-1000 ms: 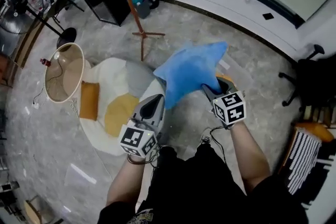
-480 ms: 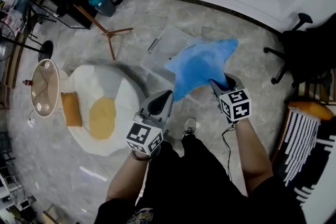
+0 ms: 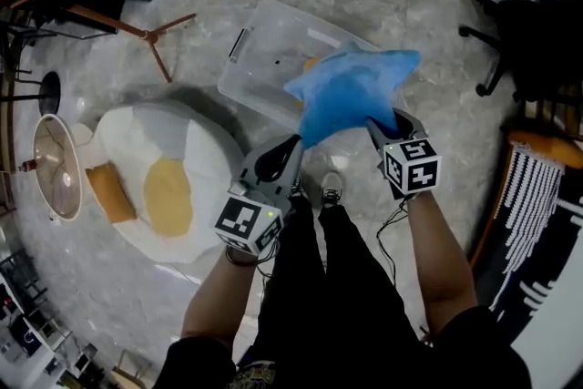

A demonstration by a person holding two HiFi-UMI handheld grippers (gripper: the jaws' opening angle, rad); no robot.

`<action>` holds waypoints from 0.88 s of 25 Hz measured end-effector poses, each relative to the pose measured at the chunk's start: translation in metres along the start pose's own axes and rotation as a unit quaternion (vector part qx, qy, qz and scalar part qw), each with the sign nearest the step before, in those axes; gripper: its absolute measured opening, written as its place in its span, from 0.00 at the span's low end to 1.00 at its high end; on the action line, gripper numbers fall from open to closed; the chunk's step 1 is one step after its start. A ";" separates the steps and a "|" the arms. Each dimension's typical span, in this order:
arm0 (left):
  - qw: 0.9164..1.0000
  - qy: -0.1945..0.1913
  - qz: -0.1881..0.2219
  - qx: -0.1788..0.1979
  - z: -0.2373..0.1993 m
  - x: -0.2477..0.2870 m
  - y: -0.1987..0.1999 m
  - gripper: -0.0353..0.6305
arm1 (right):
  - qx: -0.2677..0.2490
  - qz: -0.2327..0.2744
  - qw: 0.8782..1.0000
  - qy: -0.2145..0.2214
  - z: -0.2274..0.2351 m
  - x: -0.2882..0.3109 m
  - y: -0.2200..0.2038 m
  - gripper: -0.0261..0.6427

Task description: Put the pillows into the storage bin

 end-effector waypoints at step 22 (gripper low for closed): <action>0.998 -0.014 -0.040 -0.044 -0.107 0.116 -0.218 0.06 | -0.004 -0.041 0.998 -0.055 0.077 0.273 -0.152 0.44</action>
Point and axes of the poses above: the fingertips, and each gripper's own axes: x forward along the fingers, z to its right, y out of its top, the point moved 1 cm from there along -x, backward along the fingers, and after that the axes turned 7 degrees about x, right-handed, at the moved point
